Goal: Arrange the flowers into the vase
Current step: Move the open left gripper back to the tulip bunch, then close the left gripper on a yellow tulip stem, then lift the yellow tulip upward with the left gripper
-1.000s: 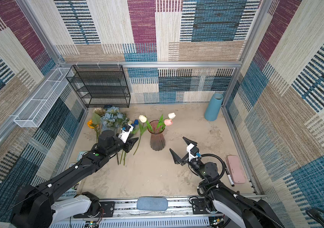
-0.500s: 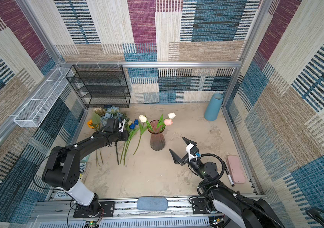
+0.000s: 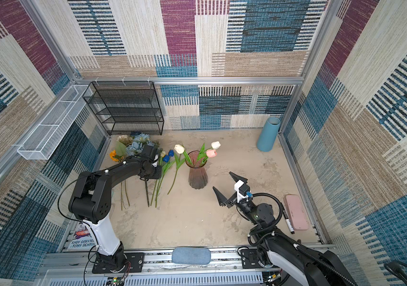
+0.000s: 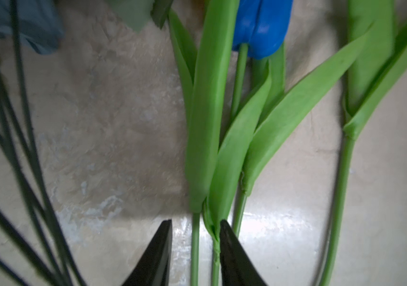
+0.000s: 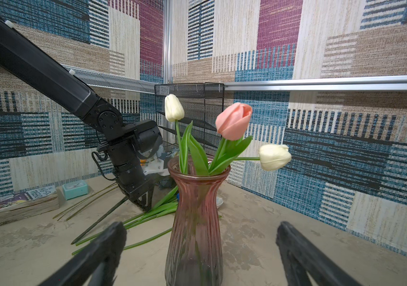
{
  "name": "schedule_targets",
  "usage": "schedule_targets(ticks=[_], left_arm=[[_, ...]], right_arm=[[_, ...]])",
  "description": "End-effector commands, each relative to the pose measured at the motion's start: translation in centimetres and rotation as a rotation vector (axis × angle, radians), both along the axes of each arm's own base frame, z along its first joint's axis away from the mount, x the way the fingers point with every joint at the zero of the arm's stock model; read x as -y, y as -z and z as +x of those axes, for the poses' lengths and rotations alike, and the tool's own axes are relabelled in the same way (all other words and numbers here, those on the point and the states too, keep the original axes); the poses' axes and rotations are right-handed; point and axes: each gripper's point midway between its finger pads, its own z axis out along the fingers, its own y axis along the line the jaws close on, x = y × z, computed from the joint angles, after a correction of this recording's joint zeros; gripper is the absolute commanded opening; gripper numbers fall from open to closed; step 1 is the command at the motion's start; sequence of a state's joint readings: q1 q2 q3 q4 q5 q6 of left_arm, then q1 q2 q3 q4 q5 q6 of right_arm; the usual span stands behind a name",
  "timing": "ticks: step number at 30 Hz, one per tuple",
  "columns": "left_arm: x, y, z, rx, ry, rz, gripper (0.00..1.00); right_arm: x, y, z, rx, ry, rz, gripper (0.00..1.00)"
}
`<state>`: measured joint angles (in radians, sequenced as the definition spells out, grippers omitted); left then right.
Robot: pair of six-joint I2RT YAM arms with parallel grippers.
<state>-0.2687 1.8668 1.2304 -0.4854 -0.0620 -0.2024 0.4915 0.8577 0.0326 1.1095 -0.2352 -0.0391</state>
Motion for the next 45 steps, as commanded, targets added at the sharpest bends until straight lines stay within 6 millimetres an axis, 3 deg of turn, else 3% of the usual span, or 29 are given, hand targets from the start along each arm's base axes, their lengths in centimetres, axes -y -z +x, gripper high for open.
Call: schedule_targets(ticks=[1, 8, 16, 19, 24, 35, 41, 45], left_arm=[[-0.6, 0.5, -0.6, -0.047, -0.014, 0.036, 0.36], [-0.3, 1.4, -0.7, -0.098, -0.002, 0.064, 0.31], [-0.5, 1.6, -0.8, -0.113, -0.01, 0.097, 0.12], [-0.6, 0.9, -0.8, -0.099, -0.008, 0.105, 0.03], [-0.5, -1.0, -0.7, -0.062, -0.008, 0.091, 0.0], [1.7, -8.1, -1.6, 0.088, 0.023, -0.036, 0.0], [3.7, -14.1, -2.3, 0.298, 0.085, -0.202, 0.0], [5.1, -19.2, -3.1, 0.531, 0.17, -0.298, 0.0]], right_arm=[[0.0, -0.7, -0.2, 0.021, -0.008, 0.017, 0.98], [0.1, -0.7, -0.1, 0.023, 0.001, 0.018, 0.98], [0.1, -0.7, -0.1, 0.022, 0.0, 0.022, 0.98], [0.2, -0.8, -0.2, 0.023, 0.002, 0.023, 0.98], [0.2, -0.7, -0.1, 0.022, 0.003, 0.023, 0.98], [0.4, -0.7, 0.0, 0.024, 0.023, 0.02, 0.98], [0.6, -0.8, -0.1, 0.031, 0.026, 0.025, 0.99], [0.6, -1.2, -0.4, 0.041, 0.022, 0.029, 0.99]])
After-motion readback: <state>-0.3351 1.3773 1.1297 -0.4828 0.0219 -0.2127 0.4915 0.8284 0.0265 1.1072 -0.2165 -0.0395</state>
